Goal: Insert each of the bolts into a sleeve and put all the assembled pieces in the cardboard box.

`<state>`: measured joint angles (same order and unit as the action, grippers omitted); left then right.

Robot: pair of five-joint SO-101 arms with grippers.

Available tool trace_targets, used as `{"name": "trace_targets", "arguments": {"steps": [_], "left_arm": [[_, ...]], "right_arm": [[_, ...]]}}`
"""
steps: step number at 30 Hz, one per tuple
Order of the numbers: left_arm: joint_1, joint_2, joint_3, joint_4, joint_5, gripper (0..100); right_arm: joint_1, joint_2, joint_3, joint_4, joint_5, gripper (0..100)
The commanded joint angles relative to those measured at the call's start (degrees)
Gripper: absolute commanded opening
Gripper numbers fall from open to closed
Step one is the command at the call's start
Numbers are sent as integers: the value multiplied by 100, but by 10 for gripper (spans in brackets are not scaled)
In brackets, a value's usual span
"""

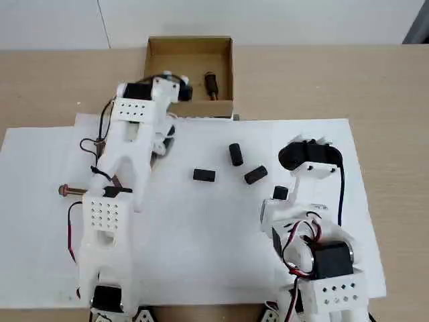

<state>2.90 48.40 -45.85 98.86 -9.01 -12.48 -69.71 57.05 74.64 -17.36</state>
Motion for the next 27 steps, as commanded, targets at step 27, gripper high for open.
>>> {"name": "trace_targets", "arguments": {"steps": [27], "left_arm": [[695, -4053, -796, 158, 0, 5]], "right_arm": [[-31, -1253, -870, 84, 1099, 4]]}}
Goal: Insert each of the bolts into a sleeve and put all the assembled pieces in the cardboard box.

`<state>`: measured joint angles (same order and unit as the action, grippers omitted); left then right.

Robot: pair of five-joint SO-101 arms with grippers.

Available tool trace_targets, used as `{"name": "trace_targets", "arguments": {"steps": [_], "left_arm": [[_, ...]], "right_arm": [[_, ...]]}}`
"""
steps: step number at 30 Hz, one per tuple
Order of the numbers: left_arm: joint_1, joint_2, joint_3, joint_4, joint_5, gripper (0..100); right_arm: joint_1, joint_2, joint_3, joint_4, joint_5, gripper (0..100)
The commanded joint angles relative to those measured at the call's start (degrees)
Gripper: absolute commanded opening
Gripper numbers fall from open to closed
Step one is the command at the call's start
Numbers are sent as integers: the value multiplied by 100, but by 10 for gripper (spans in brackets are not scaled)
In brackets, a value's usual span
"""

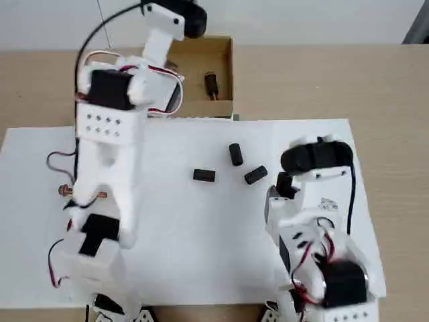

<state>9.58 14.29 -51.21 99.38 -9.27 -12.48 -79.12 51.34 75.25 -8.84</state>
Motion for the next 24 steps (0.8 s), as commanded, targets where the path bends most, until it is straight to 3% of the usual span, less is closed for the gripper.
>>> {"name": "trace_targets", "arguments": {"steps": [1, 17, 24], "left_arm": [[26, -774, -171, 105, 26, 5], [-26, -4281, 3020, 88, 26, 5], [-35, -5855, 4620, -431, 26, 5]], "right_arm": [[-31, -409, -299, 22, 308, 4], [-40, -673, -299, 31, 369, 4], [-48, -681, -299, 242, 360, 4]]}}
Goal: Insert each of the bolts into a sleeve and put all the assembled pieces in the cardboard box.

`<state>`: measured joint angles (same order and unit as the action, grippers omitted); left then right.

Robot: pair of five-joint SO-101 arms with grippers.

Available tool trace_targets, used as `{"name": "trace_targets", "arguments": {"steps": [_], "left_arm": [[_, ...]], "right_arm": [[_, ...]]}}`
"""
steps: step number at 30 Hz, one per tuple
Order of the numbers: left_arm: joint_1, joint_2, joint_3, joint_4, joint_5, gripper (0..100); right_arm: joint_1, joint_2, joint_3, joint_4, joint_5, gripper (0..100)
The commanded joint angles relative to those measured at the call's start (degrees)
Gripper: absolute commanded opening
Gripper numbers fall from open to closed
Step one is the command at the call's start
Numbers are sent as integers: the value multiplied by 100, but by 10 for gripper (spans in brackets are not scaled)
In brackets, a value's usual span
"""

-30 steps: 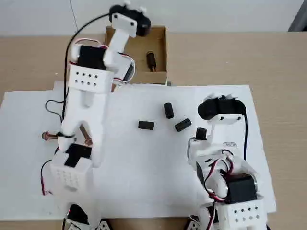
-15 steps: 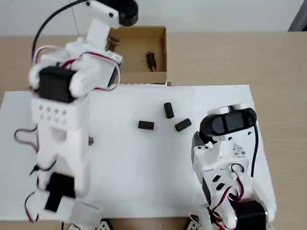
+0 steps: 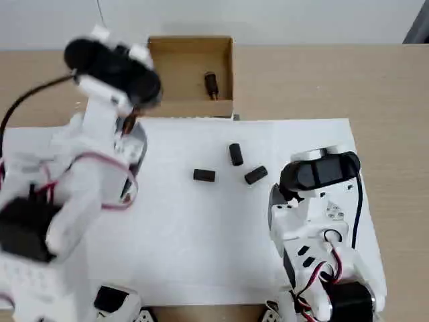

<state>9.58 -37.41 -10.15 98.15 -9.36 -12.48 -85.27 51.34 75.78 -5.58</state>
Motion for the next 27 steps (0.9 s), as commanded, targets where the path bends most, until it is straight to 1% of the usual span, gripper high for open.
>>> {"name": "trace_targets", "arguments": {"steps": [1, 4, 8, 13, 20, 25, 27], "left_arm": [[-35, -923, 778, -404, 35, 5], [-35, -1653, 1587, -721, 35, 5], [-35, -2620, 2765, -1363, 53, 5], [-35, -3578, 3996, -1978, 703, 5], [-35, -4273, 5138, -2549, 1459, 5], [-35, -4862, 6044, -3138, 1521, 5], [-35, -5178, 6475, -3402, 1521, 5]], "right_arm": [[-48, -66, -299, 295, 35, 4], [-22, -66, -299, 470, 35, 4], [-48, -66, -299, 409, 18, 4], [-48, -66, -281, 409, 18, 4], [-48, -66, 97, 382, 18, 4], [-66, -66, 580, -338, 35, 4], [-259, -66, 774, -620, 53, 4]]}}
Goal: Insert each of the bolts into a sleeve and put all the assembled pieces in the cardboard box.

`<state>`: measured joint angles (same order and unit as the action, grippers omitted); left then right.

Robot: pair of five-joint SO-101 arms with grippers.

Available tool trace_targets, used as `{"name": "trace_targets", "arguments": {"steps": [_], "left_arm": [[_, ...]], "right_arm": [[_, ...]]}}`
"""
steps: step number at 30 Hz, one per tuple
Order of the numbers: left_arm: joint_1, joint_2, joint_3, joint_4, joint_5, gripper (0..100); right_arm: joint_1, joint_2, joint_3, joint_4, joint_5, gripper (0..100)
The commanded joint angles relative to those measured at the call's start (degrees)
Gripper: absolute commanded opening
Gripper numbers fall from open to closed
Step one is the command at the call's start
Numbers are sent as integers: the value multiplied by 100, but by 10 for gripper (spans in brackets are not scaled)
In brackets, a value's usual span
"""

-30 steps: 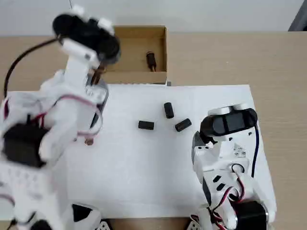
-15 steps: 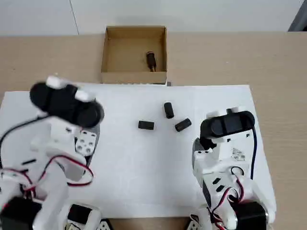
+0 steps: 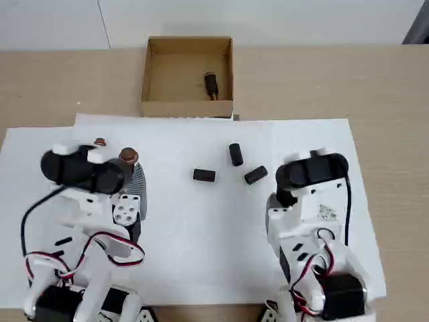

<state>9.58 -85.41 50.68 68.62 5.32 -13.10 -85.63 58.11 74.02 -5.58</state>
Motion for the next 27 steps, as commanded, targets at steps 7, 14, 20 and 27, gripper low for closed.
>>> {"name": "trace_targets", "arguments": {"steps": [7, 14, 20, 27], "left_arm": [[-26, -1407, 1604, -1011, 70, 5], [18, -1890, 2299, -1442, 976, 5], [149, -1881, 2668, -2207, 1662, 5], [1231, -1873, 2853, -2426, 2374, 5]], "right_arm": [[-945, -31, 721, -1209, 35, 4], [-1473, -31, 1407, -2114, 62, 4], [-1947, -31, 1776, -2545, 62, 4], [-2308, -31, 2040, -2835, 158, 4]]}}
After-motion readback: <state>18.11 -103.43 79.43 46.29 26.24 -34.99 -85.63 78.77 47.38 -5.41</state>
